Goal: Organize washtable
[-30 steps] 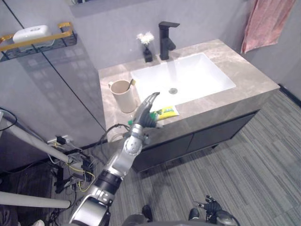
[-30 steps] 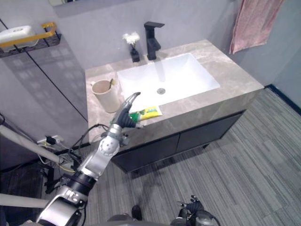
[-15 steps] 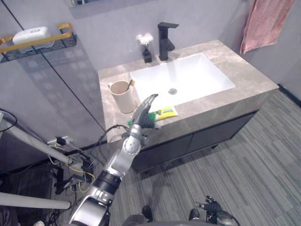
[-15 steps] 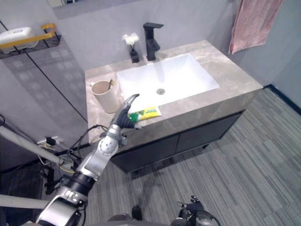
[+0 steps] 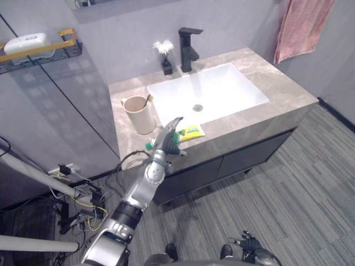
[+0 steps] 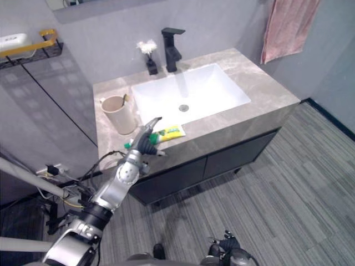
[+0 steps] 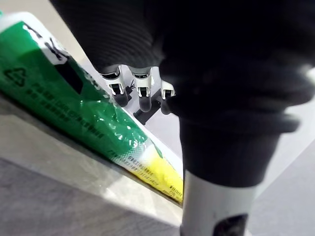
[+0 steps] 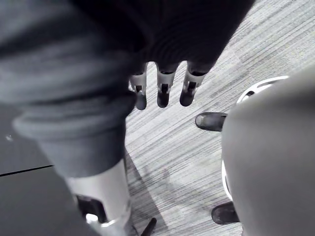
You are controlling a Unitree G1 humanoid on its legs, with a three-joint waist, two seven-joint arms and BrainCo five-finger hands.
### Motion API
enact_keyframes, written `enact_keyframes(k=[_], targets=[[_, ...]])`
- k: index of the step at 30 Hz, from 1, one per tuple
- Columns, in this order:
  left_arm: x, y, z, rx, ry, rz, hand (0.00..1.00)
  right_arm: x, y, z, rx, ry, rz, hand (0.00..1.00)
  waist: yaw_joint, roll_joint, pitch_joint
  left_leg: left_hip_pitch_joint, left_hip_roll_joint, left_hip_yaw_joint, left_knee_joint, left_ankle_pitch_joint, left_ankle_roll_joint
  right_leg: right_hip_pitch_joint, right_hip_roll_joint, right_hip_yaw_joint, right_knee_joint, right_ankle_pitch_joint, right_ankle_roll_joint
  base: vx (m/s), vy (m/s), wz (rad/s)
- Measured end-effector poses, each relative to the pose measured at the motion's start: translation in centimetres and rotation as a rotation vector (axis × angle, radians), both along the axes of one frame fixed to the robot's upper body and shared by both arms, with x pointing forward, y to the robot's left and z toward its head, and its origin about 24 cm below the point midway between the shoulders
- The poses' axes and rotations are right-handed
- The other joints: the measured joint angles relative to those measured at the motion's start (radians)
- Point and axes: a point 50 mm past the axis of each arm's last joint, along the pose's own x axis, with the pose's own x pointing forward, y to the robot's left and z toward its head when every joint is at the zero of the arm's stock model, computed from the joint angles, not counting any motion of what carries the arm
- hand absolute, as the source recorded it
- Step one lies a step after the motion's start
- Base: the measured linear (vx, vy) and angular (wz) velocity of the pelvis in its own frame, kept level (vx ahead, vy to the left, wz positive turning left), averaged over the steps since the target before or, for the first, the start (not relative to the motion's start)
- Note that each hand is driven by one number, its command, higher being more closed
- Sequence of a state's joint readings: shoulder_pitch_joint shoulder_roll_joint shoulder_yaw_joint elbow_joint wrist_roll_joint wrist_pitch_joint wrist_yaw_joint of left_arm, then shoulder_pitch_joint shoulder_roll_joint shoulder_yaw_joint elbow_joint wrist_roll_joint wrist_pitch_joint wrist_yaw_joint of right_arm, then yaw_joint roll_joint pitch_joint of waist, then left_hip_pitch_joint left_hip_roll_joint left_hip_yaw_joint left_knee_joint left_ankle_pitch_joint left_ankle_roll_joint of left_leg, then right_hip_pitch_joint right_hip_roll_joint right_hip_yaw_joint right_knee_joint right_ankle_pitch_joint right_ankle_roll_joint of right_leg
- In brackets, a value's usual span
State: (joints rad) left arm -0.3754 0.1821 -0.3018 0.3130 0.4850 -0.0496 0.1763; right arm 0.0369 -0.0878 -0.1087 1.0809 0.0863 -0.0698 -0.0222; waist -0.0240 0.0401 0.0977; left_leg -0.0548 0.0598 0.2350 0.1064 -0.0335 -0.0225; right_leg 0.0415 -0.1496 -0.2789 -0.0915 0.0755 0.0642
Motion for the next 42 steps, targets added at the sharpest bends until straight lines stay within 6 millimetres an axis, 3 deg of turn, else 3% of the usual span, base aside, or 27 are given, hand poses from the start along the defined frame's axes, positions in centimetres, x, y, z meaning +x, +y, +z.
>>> enact_keyframes(k=[24,25,34,42], targets=[[1.0,1.0,0.0,0.015,0.013,0.065,0.0,0.2,0.1,0.1,0.002,-0.018,0.001,0.0,-0.013,0.0,0.0,-0.004,0.01,0.019,0.002,-0.002,-0.002,-0.018,0.007,0.029,0.0,0.006,0.004,-0.01,0.0,-0.03],[1.0,1.1,0.1,0.017,0.01,0.07,1.0,0.2,0.1,0.1,0.001,-0.019,0.001,0.0,-0.013,0.0,0.0,-0.007,0.011,0.019,0.002,-0.002,-0.002,-0.023,0.008,0.032,0.001,0.007,0.004,-0.02,-0.005,-0.08],[3.0,1.6,1.5,0.029,-0.034,0.125,1.0,0.8,0.0,0.4,-0.005,-0.044,0.002,0.0,-0.013,0.004,0.02,-0.058,0.015,0.04,0.019,-0.004,-0.005,-0.084,0.008,0.063,0.001,0.026,-0.004,-0.04,0.006,-0.09],[4.7,2.0,4.6,0.035,-0.141,0.16,1.0,1.6,-0.1,0.9,-0.02,-0.099,-0.018,0.0,-0.018,0.003,0.058,-0.097,0.024,0.071,0.017,-0.009,-0.013,-0.144,0.011,0.097,0.001,0.038,-0.002,-0.03,-0.001,-0.13]])
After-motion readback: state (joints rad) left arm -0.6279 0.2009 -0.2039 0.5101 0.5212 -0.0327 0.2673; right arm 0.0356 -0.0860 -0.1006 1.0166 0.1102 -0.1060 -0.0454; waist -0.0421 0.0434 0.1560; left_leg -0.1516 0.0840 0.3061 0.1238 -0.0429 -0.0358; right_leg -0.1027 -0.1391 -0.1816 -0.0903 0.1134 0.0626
